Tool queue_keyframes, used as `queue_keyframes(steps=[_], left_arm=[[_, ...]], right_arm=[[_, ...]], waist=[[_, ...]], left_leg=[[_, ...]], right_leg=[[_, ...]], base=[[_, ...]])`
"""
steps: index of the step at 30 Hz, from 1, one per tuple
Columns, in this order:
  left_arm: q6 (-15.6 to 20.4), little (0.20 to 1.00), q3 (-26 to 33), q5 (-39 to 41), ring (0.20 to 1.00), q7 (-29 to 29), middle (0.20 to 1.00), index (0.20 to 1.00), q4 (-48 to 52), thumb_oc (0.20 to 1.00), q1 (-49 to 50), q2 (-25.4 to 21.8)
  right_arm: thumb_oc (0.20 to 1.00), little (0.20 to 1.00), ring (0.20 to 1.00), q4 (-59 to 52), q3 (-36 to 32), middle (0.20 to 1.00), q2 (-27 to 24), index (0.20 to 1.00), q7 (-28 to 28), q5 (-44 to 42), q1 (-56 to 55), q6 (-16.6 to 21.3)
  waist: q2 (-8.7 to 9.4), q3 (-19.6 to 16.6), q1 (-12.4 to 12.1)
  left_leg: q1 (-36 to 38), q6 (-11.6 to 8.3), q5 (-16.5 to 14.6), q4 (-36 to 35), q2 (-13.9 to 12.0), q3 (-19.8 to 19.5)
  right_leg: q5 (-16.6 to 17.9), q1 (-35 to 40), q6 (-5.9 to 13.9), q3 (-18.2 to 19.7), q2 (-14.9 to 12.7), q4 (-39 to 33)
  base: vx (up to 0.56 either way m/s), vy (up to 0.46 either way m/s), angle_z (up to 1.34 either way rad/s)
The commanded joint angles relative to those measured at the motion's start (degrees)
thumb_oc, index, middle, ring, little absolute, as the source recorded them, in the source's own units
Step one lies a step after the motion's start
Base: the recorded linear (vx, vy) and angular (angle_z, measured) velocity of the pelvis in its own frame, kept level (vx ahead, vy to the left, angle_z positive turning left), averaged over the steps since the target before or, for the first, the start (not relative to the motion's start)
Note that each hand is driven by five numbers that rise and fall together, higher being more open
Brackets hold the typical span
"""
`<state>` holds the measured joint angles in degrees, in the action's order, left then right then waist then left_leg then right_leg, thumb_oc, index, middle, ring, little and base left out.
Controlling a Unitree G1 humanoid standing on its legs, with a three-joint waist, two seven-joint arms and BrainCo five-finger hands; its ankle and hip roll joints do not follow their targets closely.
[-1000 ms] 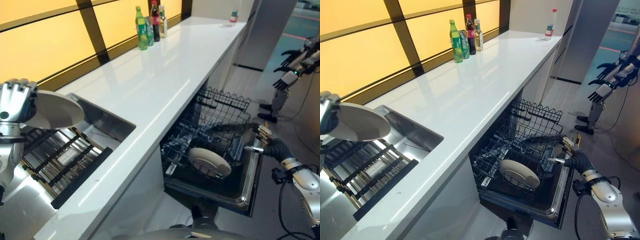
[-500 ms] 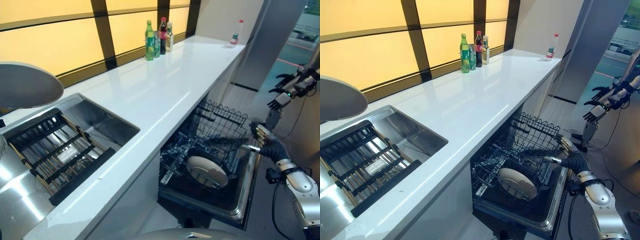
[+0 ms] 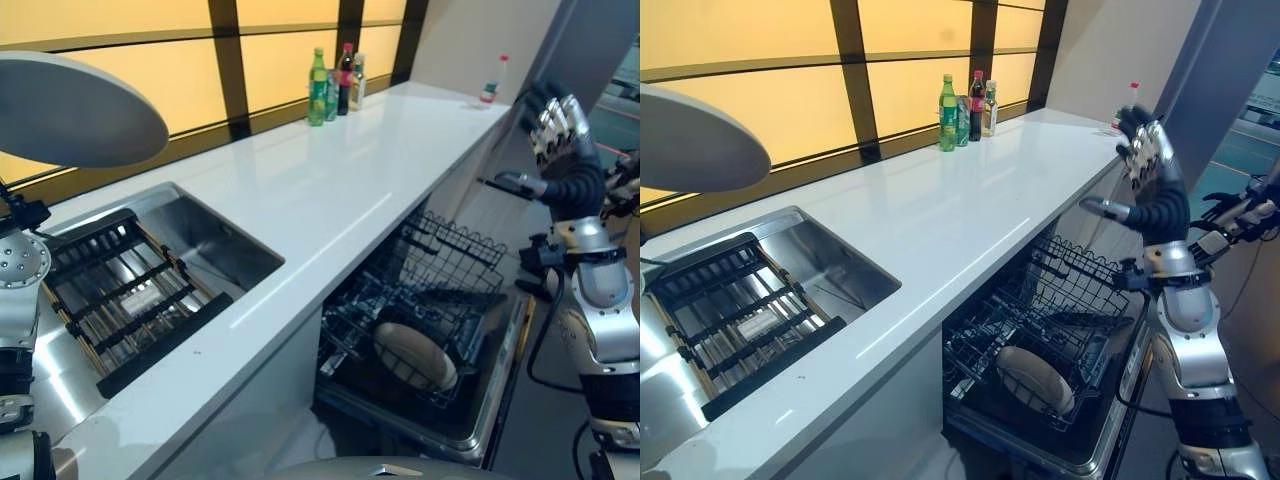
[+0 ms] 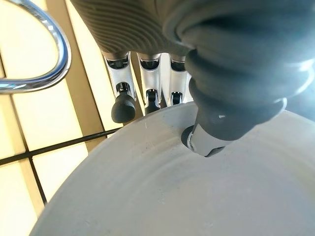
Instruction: Pick up plates and place into dishwasher.
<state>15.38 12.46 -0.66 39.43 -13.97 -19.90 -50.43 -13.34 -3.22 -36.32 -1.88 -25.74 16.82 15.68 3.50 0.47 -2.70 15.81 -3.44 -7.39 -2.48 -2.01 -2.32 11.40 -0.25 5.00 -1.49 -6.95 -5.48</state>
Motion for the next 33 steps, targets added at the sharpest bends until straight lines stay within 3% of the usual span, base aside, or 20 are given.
queue_keyframes(steps=[1, 11, 17, 27, 33], left_arm=[[0.77, 0.200, -4.48, 2.98, 0.200, -1.85, 0.200, 0.200, 3.39, 0.200, -6.99, 0.87], [-2.92, 0.200, -15.09, 6.89, 0.200, -2.25, 0.200, 0.200, 8.15, 0.200, -13.85, 14.15], [-3.52, 0.200, -21.85, 10.02, 0.200, -5.15, 0.200, 0.200, 9.94, 0.200, -14.95, 22.89], [-6.04, 0.200, -28.38, 13.82, 0.200, -9.65, 0.200, 0.200, 14.99, 0.200, -14.56, 29.43], [-6.49, 0.200, -30.55, 13.18, 0.200, -10.33, 0.200, 0.200, 16.18, 0.200, -14.42, 31.58]], right_arm=[[1.000, 1.000, 1.000, -4.67, 2.34, 1.000, -0.88, 1.000, 0.45, -2.59, 6.58, 1.34], [1.000, 1.000, 1.000, -5.80, 16.38, 1.000, 9.56, 1.000, 1.65, -1.02, 15.97, -10.07], [1.000, 1.000, 1.000, -5.04, 24.83, 1.000, 15.72, 1.000, 0.93, -0.26, 20.66, -14.84], [1.000, 1.000, 1.000, -3.58, 30.23, 1.000, 19.93, 1.000, -2.84, 0.55, 23.95, -16.64], [1.000, 1.000, 1.000, -3.34, 31.55, 1.000, 20.86, 1.000, -5.08, 6.48, 25.16, -19.19]], waist=[[-3.21, -1.38, -0.50], [-2.89, -2.04, -1.73], [-2.67, -1.79, -2.56], [-2.28, -1.27, -4.07], [-2.27, -1.36, -4.47]], left_leg=[[-7.54, -0.62, 6.74, -2.50, -1.16, -3.94], [-7.95, -0.78, 7.48, -2.52, -1.14, -4.62], [-8.01, -0.72, 7.65, -2.52, -1.00, -5.01], [-8.68, -0.62, 7.94, -2.52, -0.90, -6.29], [-9.04, -0.65, 8.08, -2.52, -0.85, -6.45]], right_leg=[[-7.09, 4.42, 5.29, -3.88, -3.73, 2.44], [-7.75, 5.97, 4.32, -5.25, -3.39, 1.80], [-8.19, 6.60, 4.23, -5.90, -3.48, 1.93], [-8.49, 7.23, 4.34, -6.81, -3.61, 1.75], [-8.29, 7.55, 4.40, -7.17, -3.71, 1.20]], base=[[-0.07, -0.040, 0.19], [-0.06, -0.025, 0.04], [-0.04, -0.003, 0.01], [0.00, 0.000, 0.01], [0.00, 0.005, 0.06]])
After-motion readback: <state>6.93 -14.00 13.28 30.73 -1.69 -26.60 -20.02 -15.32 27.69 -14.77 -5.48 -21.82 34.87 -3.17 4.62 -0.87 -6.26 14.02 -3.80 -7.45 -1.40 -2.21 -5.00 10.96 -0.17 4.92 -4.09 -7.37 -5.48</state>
